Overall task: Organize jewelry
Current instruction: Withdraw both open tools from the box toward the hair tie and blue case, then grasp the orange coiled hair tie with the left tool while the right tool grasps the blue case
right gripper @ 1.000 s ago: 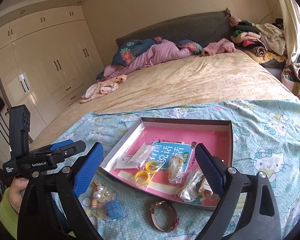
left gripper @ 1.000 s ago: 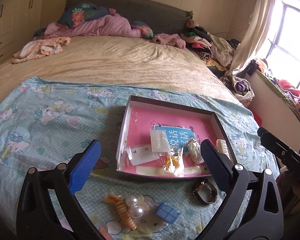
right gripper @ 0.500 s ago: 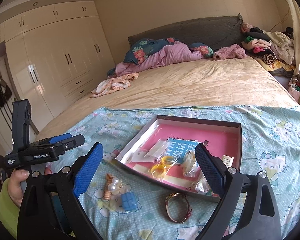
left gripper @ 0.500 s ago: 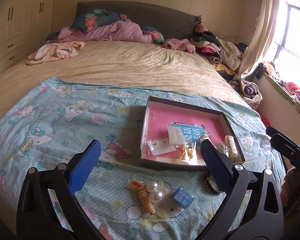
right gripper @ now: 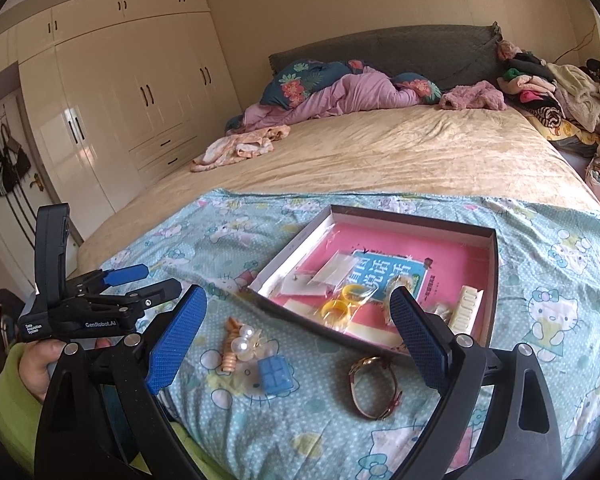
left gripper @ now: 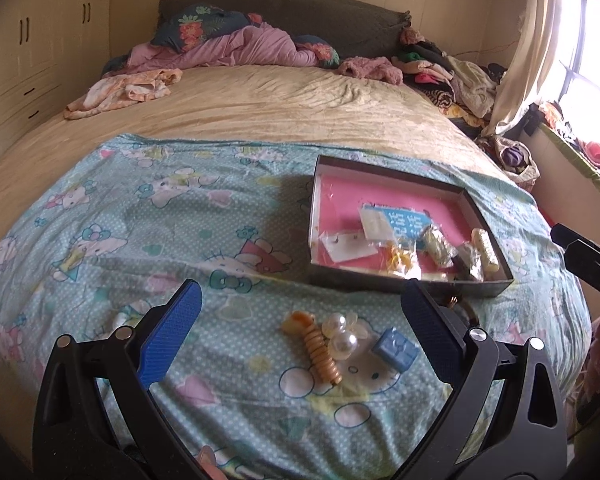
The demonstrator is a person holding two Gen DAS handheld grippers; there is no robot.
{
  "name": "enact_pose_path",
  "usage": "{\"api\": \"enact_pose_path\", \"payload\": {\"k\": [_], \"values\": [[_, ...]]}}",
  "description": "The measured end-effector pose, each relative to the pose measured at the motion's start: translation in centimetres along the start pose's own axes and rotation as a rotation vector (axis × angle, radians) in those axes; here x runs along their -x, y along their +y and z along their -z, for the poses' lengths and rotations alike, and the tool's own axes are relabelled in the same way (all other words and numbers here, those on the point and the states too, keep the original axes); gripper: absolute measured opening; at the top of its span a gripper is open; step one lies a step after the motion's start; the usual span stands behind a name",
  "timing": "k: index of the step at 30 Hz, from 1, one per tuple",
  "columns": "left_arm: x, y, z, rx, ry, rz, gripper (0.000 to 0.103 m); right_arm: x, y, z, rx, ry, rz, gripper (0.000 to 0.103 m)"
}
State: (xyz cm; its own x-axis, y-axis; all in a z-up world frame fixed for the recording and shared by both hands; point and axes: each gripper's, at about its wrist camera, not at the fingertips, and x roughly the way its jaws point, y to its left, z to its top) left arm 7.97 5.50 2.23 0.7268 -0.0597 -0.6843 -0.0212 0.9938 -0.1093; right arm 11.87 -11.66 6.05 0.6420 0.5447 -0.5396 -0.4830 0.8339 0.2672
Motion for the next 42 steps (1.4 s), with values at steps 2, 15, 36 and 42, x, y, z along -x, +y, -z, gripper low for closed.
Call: {"api": "enact_pose_path", "payload": {"k": [2,15,36,42], "values": [[-0.3,0.1,0.6,-0.008,0.015,-0.010,0.093,-0.2,0.2,0.4,0.003,0.015,-0.003,0.092],[-1.4,-0.3,3.4,-0.035,0.078,-0.029,0.093,-1.8,1.7,2.9,0.040,0.101,-0.020,0.092],[-6.3,-0.9,6.9,-0.044,0.229,0.046,0.047,-4.0,1.1,6.0,0.040,0.181,-0.010,0.092],[-7.7,-1.3,7.0,-0.034,0.259,0.085,0.035,-6.0,0.7,7.1,0.048,0.241,0.009,0.092]]}}
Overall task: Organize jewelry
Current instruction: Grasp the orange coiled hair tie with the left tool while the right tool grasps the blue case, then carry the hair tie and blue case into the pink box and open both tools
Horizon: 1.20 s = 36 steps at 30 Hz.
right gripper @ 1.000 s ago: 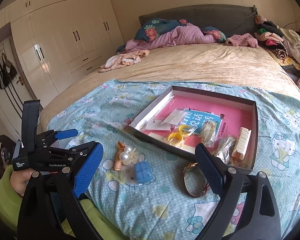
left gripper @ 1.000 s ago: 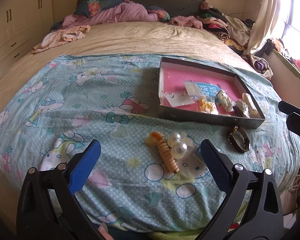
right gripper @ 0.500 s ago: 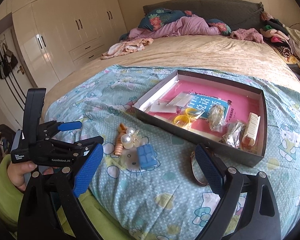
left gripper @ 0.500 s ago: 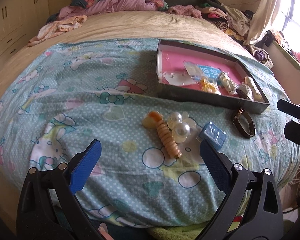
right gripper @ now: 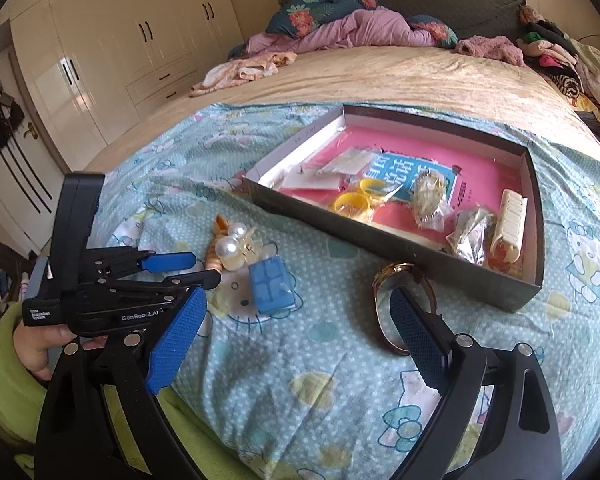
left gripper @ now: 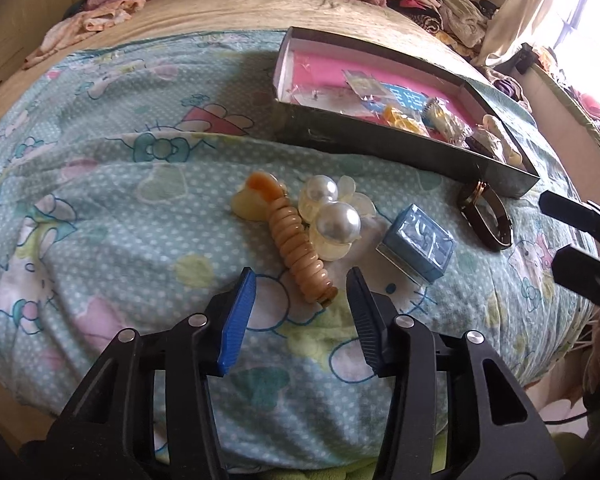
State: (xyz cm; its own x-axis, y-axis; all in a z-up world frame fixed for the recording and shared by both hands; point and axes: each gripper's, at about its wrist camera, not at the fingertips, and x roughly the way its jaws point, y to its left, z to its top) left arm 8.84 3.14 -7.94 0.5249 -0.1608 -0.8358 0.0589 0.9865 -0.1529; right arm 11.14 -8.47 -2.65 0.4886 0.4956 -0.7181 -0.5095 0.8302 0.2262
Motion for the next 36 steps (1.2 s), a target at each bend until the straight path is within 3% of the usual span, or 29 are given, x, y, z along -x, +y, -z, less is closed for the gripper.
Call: {"api": "enact_pose_path", "payload": {"k": [2,11,16,20,23,28,30,36], "values": [[-0.3,0.2,0.0,0.005,0.009,0.003,0.021,-0.7,0.0,0.1,0.003,0.017,0.005,0.092],[0.2,2.4,-0.1,0.072,0.000,-0.007,0.018,-4.6,1.1,0.4,0.075,0.096,0.017,0.091],[-0.1,3.3,-0.8,0.100,-0.004,-0.005,0.018,-7.8,2.1,0.5,0.140,0.143,0.012,0.068],[-0.5,3.6,-1.2,0.109,-0.002,-0.001,0.018,-9.1,2.6,0.6,0.195,0.131,0.032,0.052],[-0.9,3.7,-1.7,0.113,-0.005,-0.002,0.018,-9.2,2.7,0.5,0.230,0.114,0.023,0.031],[-1.9,3.7,-2.3,0.107,-0.009,-0.006,0.017,-8.6,2.3,0.5,0.207,0.102,-0.015,0.031],[-1.9,3.7,-2.4,0.107,-0.009,-0.003,0.013,-8.0,2.3,0.4,0.192,0.094,-0.028,0.031],[-0.3,3.5,-2.3,0.099,-0.056,-0.001,0.010,-5.5,2.2,0.2,0.170,0.049,-0.059,0.031]]}}
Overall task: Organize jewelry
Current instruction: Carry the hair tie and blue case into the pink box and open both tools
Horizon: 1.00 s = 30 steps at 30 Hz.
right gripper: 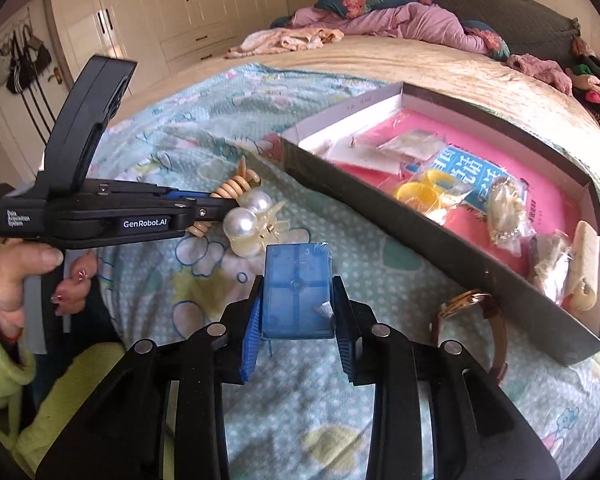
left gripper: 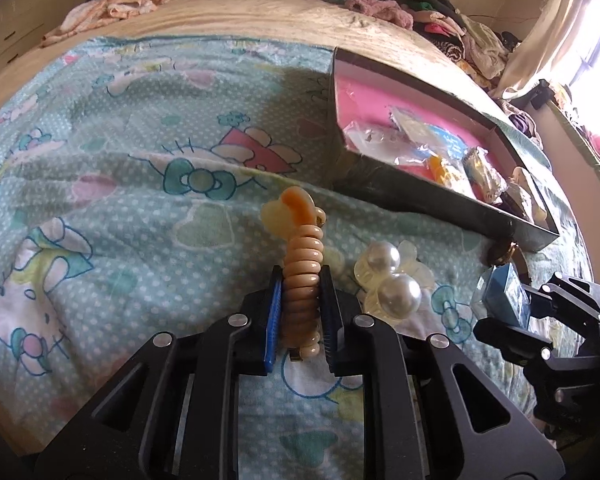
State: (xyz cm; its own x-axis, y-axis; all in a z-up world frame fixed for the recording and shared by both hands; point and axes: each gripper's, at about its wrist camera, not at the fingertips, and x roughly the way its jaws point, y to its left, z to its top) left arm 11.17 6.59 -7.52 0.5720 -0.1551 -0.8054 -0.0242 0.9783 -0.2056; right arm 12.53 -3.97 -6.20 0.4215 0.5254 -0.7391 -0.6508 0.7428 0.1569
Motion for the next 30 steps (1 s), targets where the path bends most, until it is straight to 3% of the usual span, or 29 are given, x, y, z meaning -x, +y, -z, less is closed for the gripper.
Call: {"api": "enact_pose_path", "payload": {"k": [14,30], "values": [[5.4,-3.4,-3.4,-0.063,-0.150,0.041,0.010,5.3,-1.7,-1.3,-0.045,-0.128,0.028,0.030],[6.6,-8.5,-7.2,-0.152,-0.216,0.080,0.010,10.2,-6.0,-4.1,-0.083,-0.290,0.120,0.030]]}}
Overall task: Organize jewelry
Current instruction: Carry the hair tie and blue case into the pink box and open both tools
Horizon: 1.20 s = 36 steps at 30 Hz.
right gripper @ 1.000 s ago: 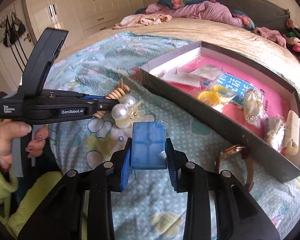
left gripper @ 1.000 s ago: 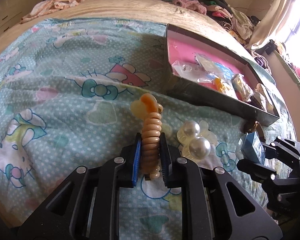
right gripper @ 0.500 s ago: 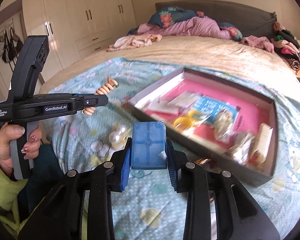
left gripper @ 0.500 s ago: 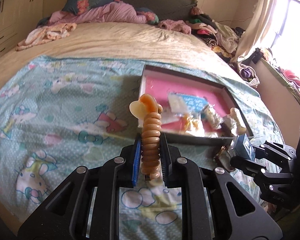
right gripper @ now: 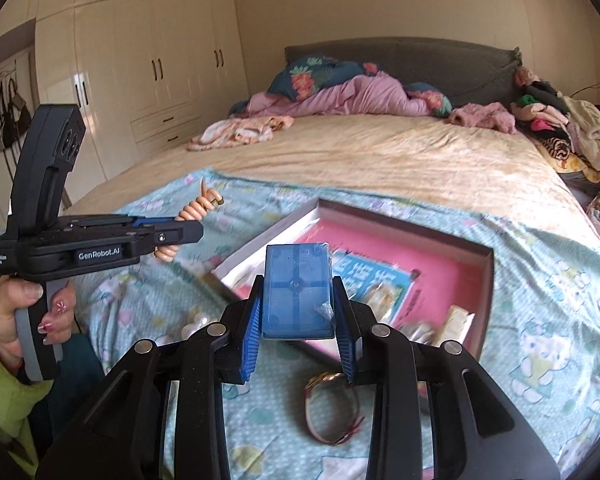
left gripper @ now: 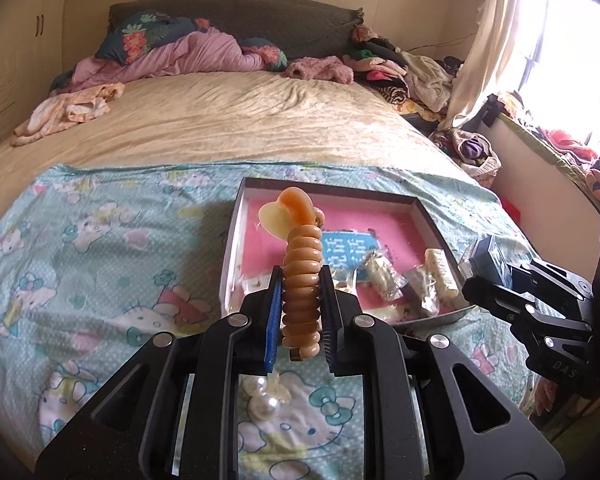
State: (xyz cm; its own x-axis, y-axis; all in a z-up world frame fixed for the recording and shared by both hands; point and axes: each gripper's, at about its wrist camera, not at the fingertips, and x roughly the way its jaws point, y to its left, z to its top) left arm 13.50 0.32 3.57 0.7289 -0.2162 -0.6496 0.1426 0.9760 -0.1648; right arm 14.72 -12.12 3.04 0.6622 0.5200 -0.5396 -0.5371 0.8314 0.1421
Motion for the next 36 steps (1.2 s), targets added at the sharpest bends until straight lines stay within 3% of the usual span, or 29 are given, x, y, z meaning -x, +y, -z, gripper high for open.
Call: {"api": "enact_pose_path", "payload": {"k": [19,36], "values": [[-2.0,-2.9,-2.5,-0.050,-0.020,0.013,0.010,1.1,-3.2,-2.2,-0.031,-0.081,0.049,0.031],[-6.8,-3.2,-1.2,-0.056,0.060,0.034,0.010,-1.9,-6.2,-1.4,-0.072,-0.027,0.085,0.031]]}}
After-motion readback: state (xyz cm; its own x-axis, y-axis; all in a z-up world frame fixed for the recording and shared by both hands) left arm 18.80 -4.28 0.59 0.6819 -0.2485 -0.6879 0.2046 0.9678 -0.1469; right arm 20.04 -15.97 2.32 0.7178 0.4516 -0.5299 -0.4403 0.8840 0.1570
